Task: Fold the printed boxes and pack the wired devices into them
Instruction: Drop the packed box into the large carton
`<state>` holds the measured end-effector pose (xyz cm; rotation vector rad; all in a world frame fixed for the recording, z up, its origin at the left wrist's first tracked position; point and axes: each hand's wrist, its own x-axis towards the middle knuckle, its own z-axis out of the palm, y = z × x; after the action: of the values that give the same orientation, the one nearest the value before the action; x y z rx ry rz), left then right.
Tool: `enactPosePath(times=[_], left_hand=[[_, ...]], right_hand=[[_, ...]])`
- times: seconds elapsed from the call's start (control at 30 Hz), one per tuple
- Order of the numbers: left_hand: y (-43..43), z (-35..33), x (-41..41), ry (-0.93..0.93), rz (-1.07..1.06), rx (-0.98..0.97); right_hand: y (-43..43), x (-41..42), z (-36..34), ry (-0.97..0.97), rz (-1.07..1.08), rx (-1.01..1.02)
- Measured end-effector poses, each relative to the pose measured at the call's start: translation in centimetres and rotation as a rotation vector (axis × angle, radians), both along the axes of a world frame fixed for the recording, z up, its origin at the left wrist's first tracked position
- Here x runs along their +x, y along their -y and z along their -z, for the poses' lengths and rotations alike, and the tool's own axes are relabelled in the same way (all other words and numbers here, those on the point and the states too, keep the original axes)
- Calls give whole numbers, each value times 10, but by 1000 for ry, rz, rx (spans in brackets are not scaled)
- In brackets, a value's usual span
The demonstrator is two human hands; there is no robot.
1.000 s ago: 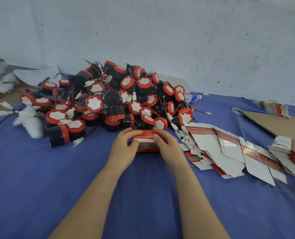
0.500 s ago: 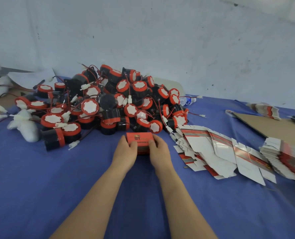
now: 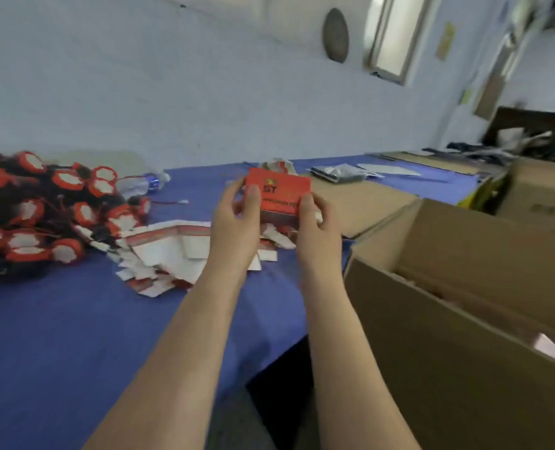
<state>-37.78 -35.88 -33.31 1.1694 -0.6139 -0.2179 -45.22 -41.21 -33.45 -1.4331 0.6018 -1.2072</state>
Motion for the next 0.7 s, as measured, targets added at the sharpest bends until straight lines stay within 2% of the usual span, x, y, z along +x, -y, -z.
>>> enactPosePath(times=[0.07, 0.2, 0.27, 0.33, 0.4, 0.53, 0.63, 0.7], left_hand=[[57, -12, -63, 40, 161, 65], [134, -17, -186, 257, 531, 347], [150, -12, -229, 283, 708, 498], [155, -6, -249, 226, 827, 525], [150, -5, -243, 112, 817, 389], [121, -9, -168, 27, 386, 231], [84, 1, -82, -42, 51, 154], [54, 18, -21, -40, -142, 224]], right_hand=[[39, -70, -15, -74, 269, -29], [87, -197, -29, -363, 709, -20], [94, -232, -30, -510, 866, 0], [96, -243, -28, -514, 928, -43], [93, -232, -24, -368, 873, -101], [68, -157, -15, -57, 486, -130], [43, -80, 1, -29, 170, -157], [27, -26, 18, -68, -34, -114]])
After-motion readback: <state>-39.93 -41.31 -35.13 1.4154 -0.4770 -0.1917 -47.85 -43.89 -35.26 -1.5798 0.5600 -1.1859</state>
